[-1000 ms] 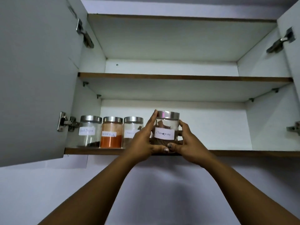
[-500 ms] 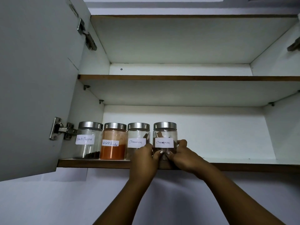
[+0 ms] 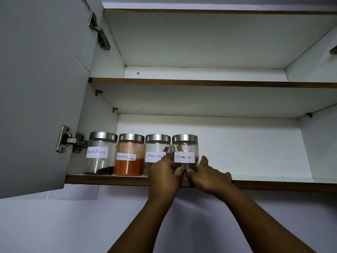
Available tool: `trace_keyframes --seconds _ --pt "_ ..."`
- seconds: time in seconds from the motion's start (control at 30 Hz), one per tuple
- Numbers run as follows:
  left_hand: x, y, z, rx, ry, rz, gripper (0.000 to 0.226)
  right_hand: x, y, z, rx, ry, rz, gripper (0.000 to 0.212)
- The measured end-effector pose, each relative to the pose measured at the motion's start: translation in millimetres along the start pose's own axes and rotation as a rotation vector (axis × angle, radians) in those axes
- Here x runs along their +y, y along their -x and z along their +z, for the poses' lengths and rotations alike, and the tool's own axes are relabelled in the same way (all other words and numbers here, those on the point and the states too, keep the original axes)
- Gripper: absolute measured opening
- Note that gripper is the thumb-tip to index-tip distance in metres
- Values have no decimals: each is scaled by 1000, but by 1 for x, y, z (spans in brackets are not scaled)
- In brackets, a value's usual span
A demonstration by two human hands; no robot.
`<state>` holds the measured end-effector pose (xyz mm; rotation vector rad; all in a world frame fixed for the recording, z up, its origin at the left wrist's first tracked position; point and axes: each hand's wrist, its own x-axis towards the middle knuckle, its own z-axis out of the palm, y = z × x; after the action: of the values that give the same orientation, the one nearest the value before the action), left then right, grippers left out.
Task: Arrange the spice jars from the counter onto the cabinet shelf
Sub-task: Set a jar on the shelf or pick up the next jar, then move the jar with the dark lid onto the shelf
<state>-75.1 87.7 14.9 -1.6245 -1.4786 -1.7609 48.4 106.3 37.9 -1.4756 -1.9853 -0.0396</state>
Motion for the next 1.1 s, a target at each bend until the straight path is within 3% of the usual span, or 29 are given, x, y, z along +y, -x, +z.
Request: trace_keyframes --seconds 0.2,0.4,0.5,0.77,0.93,1.1 --pt "7 10 1 -29 -86 136 19 4 11 12 242 -4 -48 81" --pt "7 36 -16 -182 -266 346 36 5 61 43 233 151 -243 85" --pt "6 62 -20 -282 -321 392 52 10 87 54 106 122 -272 90" --pt "-23 182 -10 -660 -295 204 69 63 164 118 -162 92 -235 91" --pt "-64 280 -12 -1046 -354 141 79 109 241 197 -403 104 -217 94" --pt "-94 402 -22 -1417 -337 -56 83 153 349 268 -681 123 -160 102"
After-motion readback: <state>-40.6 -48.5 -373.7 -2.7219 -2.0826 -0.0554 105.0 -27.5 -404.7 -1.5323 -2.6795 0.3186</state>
